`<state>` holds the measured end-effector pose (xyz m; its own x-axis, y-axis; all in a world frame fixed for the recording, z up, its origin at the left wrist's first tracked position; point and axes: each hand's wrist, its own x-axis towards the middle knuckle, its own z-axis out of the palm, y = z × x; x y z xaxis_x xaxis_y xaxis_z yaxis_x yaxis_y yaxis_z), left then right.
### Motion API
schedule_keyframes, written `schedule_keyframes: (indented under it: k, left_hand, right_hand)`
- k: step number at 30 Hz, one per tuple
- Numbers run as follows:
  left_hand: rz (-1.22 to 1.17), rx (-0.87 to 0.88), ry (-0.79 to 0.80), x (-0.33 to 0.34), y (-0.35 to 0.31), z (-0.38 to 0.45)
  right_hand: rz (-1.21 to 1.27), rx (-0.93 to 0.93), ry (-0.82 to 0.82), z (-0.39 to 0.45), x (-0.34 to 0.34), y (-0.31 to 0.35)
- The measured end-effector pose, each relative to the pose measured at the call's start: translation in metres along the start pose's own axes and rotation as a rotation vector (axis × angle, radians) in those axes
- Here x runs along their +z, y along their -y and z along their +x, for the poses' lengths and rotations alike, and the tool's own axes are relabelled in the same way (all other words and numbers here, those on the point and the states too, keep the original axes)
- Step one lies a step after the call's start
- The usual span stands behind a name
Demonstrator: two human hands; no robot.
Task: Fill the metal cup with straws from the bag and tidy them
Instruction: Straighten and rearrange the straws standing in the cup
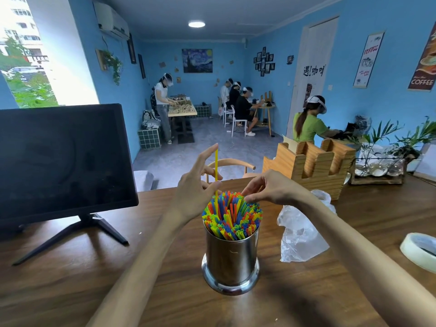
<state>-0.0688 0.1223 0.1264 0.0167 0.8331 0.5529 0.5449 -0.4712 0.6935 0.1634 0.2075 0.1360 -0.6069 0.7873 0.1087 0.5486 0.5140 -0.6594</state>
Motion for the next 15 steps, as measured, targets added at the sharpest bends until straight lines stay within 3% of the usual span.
schedule_keyframes:
  k: [10,15]
  left_hand:
    - [0.095,-0.013,0.065,0.009,0.012,0.000]
    - [0.108,0.012,0.141,0.010,0.019,-0.005]
  right_hand:
    - [-0.279,-0.023,-0.046,0.006,0.005,0.012]
    - [-0.290,-0.022,0.026,0.007,0.007,0.016]
